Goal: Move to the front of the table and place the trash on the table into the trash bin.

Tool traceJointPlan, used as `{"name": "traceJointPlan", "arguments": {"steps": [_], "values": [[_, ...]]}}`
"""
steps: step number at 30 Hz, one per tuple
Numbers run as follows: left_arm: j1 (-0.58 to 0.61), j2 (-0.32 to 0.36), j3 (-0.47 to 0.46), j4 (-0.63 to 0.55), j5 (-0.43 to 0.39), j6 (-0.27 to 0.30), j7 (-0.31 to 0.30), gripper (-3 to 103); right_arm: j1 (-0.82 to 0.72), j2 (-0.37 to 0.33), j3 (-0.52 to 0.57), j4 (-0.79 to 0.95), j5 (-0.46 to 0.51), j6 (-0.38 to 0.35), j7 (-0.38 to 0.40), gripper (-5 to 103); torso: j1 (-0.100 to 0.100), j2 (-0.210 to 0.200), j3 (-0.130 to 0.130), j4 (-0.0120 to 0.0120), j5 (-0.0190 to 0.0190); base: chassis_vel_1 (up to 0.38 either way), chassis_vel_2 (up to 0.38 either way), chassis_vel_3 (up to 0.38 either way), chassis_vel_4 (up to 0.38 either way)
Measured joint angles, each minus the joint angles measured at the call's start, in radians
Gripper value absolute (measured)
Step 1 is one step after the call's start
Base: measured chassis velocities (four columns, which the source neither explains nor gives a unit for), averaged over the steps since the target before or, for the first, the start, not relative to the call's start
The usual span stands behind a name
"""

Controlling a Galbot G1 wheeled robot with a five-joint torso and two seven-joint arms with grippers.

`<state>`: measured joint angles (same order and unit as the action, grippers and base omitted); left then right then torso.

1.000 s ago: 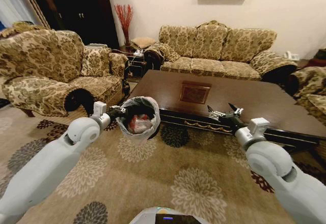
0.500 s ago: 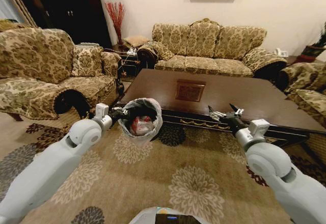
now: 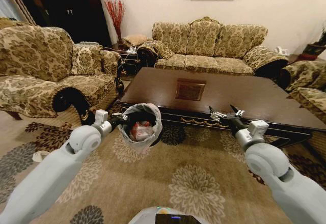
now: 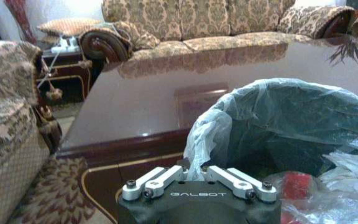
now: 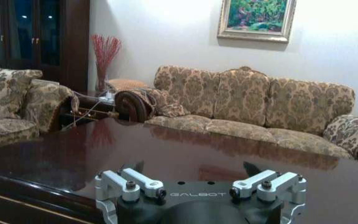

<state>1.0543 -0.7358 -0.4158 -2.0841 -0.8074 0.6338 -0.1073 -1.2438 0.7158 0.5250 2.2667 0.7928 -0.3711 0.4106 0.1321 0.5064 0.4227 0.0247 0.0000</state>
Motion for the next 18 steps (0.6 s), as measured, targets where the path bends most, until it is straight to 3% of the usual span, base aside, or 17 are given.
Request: {"name": "traceJointPlan", "arguments": {"steps": [10,18], "values": [[0.091,-0.037,-0.025,0.010,0.062,-0.015,0.038,3,-0.031,0.032,0.009,-0.008,-0.040,0.007,-0.009,100,-0.015,-0.042,-0.026,-0.0001,-0.0001,0.000,0.000,0.000,0.000],[0.107,-0.010,-0.032,0.057,0.084,0.020,0.047,3,-0.076,0.087,0.023,-0.025,-0.091,0.026,-0.040,100,-0.025,-0.065,-0.040,-0.0001,-0.0001,0.000,0.000,0.000,0.000]]}}
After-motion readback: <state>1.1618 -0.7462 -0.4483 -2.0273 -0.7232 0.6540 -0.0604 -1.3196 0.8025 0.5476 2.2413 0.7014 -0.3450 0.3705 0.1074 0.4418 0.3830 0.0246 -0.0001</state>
